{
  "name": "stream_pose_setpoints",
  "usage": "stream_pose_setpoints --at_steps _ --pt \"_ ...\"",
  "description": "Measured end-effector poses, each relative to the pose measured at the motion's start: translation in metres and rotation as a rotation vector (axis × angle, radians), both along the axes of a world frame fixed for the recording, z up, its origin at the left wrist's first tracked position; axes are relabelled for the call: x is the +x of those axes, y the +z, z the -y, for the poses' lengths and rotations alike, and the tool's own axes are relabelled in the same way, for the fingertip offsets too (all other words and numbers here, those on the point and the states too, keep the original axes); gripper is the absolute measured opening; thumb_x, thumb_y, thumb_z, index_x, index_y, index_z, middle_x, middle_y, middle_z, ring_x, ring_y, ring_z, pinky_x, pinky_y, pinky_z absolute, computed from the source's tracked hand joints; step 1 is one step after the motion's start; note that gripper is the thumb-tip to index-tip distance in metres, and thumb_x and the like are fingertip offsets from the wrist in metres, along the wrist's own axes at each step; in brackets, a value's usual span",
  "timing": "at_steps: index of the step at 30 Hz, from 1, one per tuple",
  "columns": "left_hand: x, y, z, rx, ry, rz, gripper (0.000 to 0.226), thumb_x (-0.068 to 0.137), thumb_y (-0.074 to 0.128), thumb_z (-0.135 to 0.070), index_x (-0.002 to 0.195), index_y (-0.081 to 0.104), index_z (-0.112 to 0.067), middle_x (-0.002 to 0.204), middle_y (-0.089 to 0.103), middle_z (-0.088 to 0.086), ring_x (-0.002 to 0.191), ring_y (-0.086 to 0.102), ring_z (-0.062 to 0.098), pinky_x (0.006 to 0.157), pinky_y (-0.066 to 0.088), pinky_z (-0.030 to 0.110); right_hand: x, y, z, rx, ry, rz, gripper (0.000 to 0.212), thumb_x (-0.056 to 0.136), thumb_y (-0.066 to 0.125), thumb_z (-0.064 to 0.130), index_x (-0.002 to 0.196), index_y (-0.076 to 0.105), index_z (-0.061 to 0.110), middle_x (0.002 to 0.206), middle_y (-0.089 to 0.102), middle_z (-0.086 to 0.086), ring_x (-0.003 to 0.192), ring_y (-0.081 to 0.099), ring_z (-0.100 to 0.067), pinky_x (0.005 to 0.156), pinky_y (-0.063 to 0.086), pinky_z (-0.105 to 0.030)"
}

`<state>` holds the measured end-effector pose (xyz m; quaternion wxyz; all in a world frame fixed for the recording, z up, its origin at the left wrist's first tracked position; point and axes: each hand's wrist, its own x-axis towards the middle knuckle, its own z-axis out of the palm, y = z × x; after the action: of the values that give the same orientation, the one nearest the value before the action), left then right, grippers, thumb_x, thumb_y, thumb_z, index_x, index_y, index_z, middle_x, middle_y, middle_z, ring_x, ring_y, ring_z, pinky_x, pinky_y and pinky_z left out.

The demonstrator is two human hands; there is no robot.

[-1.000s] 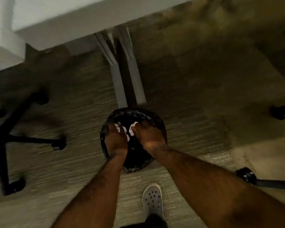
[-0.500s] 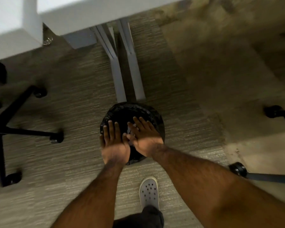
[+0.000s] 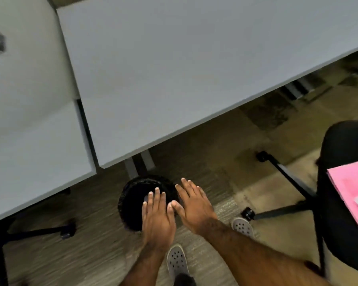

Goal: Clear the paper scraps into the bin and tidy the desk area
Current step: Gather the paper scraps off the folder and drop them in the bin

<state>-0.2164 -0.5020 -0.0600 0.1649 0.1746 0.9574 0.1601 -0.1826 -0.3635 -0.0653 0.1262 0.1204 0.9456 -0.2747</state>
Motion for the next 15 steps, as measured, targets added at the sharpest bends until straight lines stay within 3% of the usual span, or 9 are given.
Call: stream_pose_setpoints --at_steps 7,15 --pt "0.007 0.082 -0.093 0.052 -0.314 -0.058 0.058 0.099 0.013 -0.048 0.149 0.025 -0.021 0.160 0.009 -0.003 0.146 -0.005 0.010 0.120 -0.003 0.036 0.053 0.092 -0.084 0.065 -0.334 -0.064 0.068 0.094 0.015 0.062 0.151 0.017 0.025 0.162 0.006 0.000 0.148 0.000 -0.015 0.117 0.004 -0.037" --pt "0.042 0.136 -0.218 0.111 -0.641 -0.150 0.069 0.095 0.004 -0.058 0.150 0.021 -0.020 0.161 0.005 -0.002 0.147 -0.007 0.012 0.119 -0.003 0.038 0.141 0.144 -0.176 0.155 -0.663 -0.149 0.077 0.089 0.009 0.069 0.149 0.025 0.024 0.161 0.015 -0.002 0.148 0.009 -0.018 0.117 0.010 -0.039"
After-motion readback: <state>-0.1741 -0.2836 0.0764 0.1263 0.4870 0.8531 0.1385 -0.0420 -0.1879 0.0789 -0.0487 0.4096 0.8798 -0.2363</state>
